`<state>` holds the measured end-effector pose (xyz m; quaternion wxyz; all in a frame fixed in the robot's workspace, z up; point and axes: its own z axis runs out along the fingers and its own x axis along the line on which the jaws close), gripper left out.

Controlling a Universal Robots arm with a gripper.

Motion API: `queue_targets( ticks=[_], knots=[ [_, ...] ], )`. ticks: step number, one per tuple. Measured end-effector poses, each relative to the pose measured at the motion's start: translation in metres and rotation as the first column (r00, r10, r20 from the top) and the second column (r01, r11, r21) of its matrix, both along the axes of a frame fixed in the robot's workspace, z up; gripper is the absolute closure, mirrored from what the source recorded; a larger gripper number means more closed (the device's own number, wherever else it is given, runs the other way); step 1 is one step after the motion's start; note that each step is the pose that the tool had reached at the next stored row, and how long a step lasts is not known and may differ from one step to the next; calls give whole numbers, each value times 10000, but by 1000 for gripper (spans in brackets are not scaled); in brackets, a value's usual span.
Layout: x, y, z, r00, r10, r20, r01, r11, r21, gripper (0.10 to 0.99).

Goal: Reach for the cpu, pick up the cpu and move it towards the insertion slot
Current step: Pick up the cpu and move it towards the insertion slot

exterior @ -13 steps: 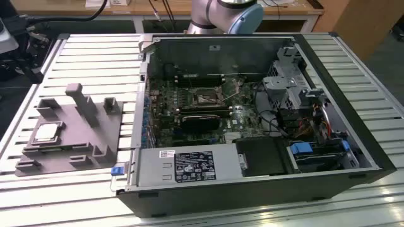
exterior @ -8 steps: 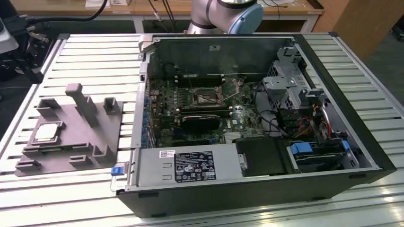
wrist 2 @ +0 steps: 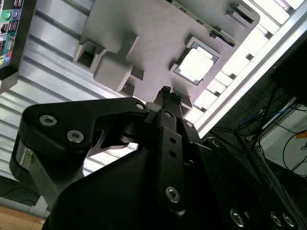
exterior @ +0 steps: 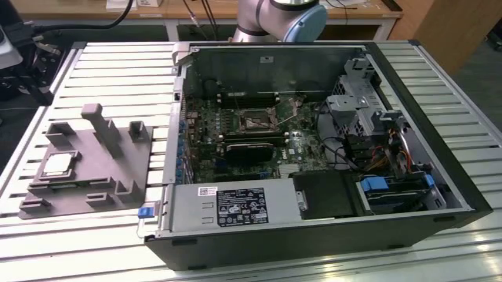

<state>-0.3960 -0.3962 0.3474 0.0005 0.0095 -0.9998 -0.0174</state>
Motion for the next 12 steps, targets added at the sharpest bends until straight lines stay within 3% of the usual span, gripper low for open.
queue_targets(
  ticks=[12],
  knots=[
    [-58, 0, -101, 10000, 0, 0, 0, 9999, -129, 980]
  ],
)
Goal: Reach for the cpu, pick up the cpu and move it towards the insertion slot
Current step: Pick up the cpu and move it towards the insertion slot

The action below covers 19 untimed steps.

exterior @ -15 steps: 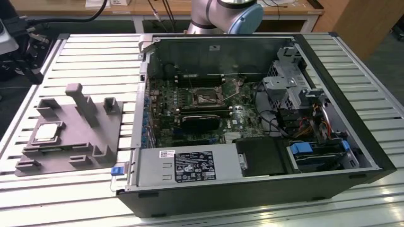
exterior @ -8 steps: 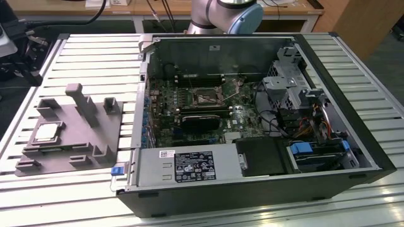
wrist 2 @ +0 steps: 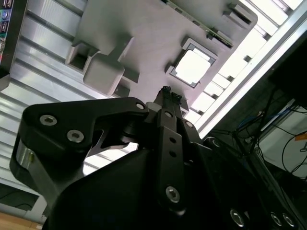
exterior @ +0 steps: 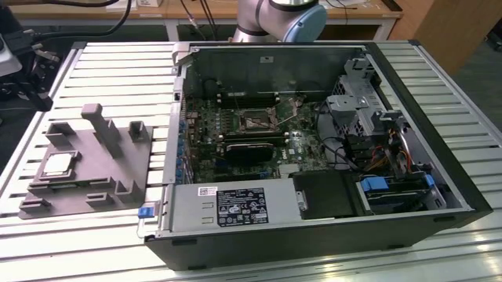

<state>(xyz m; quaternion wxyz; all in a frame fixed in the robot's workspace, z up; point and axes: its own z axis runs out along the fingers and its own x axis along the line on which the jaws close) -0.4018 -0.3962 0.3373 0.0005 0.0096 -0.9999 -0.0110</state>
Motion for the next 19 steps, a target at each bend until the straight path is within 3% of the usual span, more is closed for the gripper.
queue_targets(
  ticks=[19],
  knots=[
    [-42, 0, -137, 10000, 0, 1, 0, 9999, -157, 980]
  ],
)
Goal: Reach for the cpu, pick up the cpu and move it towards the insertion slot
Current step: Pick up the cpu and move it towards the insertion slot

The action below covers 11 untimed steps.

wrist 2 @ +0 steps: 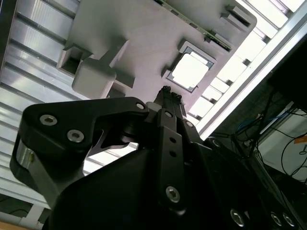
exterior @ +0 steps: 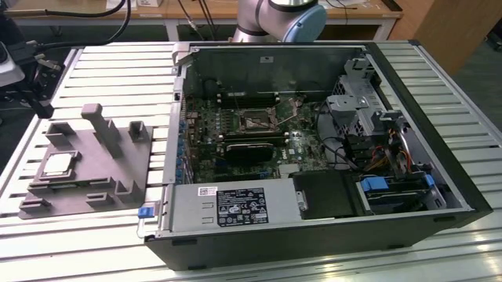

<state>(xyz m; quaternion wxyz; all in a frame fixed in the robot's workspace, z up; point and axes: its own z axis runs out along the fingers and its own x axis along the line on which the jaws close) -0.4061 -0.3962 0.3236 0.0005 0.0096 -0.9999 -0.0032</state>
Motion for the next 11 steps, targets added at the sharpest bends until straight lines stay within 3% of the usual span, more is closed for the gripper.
queue_targets(
  ticks=[11],
  knots=[
    [-34, 0, -120, 10000, -1, -1, 1, 10000, -76, 980]
  ],
)
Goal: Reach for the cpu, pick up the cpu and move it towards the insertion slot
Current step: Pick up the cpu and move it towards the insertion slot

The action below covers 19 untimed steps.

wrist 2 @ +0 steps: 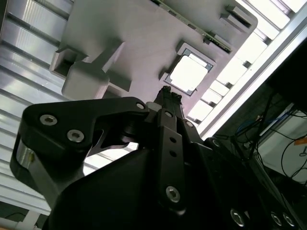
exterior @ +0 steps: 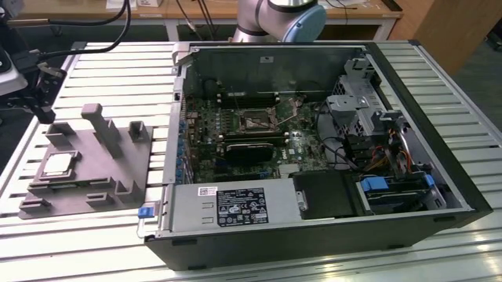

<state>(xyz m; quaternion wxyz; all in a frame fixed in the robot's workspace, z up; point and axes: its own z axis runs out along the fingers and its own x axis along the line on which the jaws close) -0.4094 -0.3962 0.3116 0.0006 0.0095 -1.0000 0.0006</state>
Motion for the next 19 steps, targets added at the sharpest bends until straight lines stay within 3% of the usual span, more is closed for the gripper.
queue_targets(
  ticks=[9, 19],
  knots=[
    [-41, 0, -136, 10000, 0, 2, 0, 10000, -62, 980],
    [-156, 0, -281, 10000, 0, 87, 1, 10000, -89, 980]
  ],
)
